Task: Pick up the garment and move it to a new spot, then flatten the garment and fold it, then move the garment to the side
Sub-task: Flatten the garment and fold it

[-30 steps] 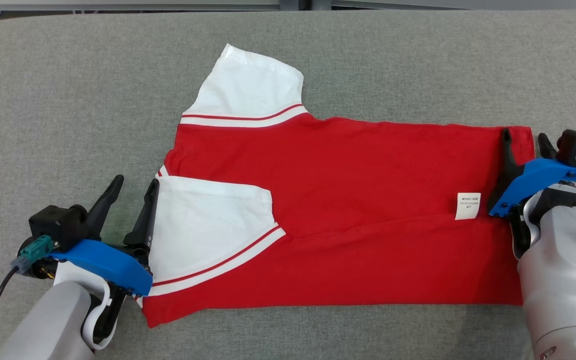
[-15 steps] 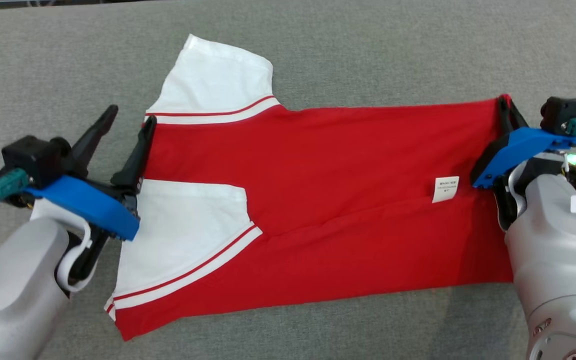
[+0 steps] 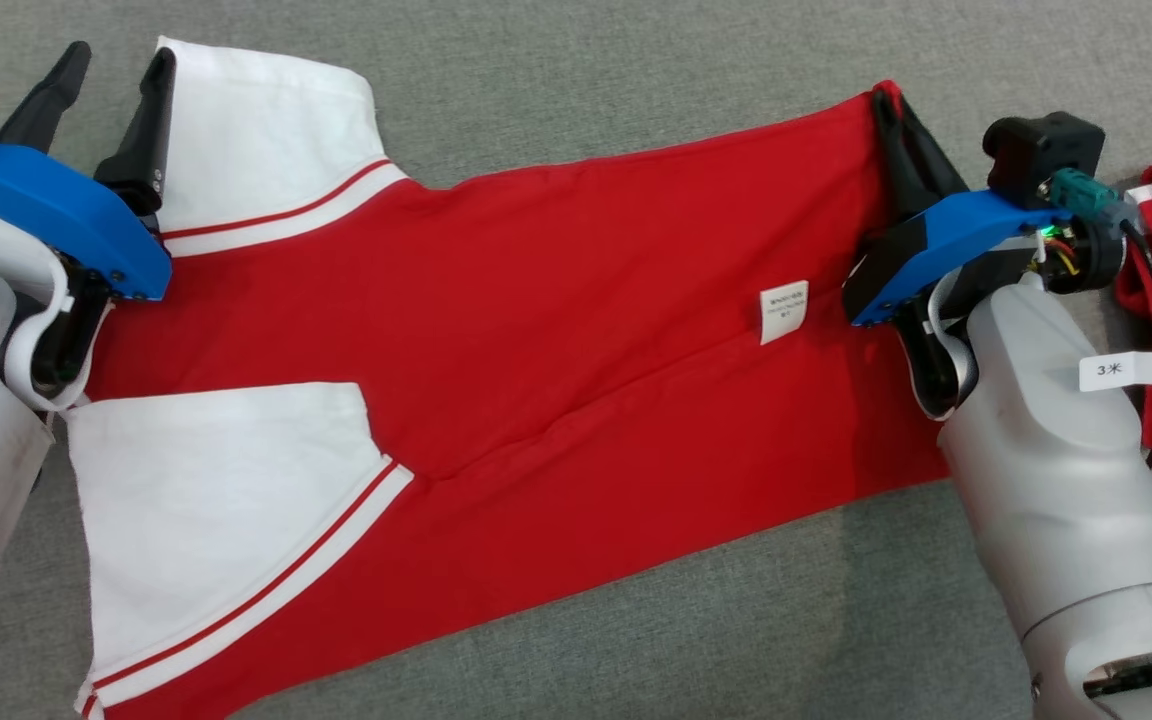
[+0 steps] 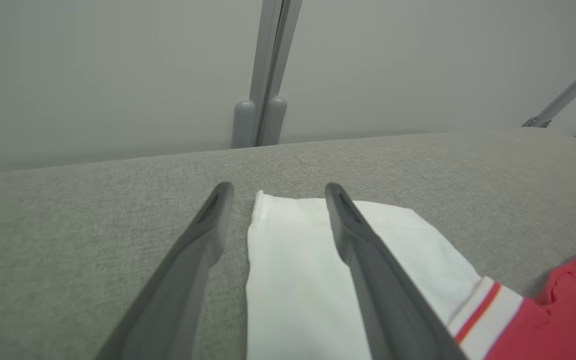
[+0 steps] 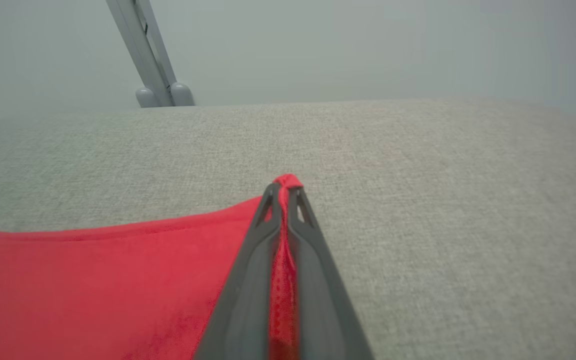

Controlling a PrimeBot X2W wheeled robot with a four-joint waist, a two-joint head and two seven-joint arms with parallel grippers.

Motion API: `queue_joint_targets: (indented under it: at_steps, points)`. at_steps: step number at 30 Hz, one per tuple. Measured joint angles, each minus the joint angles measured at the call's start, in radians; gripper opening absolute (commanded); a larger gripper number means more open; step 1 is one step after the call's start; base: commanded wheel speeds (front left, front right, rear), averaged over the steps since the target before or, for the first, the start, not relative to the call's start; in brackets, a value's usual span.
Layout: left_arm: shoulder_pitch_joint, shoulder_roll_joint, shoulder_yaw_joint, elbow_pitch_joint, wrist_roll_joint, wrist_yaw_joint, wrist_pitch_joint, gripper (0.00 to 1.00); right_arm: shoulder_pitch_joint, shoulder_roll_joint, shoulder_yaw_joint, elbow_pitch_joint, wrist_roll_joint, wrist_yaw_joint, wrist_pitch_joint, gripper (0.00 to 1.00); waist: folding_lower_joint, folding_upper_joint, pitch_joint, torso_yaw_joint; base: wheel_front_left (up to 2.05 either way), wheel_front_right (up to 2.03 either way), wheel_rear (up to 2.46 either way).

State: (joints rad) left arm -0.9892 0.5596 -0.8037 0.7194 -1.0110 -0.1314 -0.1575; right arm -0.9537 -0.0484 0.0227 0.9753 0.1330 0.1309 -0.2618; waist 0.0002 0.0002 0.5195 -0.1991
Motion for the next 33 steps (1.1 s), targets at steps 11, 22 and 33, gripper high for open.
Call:
queue_joint_targets:
  at_steps: [11, 22, 33]
  points:
    - [-0.072, 0.012, -0.037, 0.155, -0.026, 0.000, 0.077, 1.00, 0.085, 0.000, 0.173, -0.156, 0.142, 0.000, -0.001, 0.00, -0.0001, -0.0001, 0.016, -0.076, 0.00, 0.00, 0.00]
    - [-0.090, 0.022, -0.083, 0.185, -0.037, 0.000, 0.077, 0.98, 0.110, 0.000, 0.210, -0.220, 0.180, 0.000, -0.001, 0.00, -0.0003, -0.0003, 0.034, -0.098, 0.00, 0.00, 0.00]
    - [-0.119, 0.044, -0.133, 0.200, -0.024, -0.001, 0.030, 0.00, 0.113, 0.000, 0.220, -0.265, 0.209, 0.000, -0.001, 0.00, -0.0002, -0.0003, 0.046, -0.112, 0.00, 0.00, 0.00]
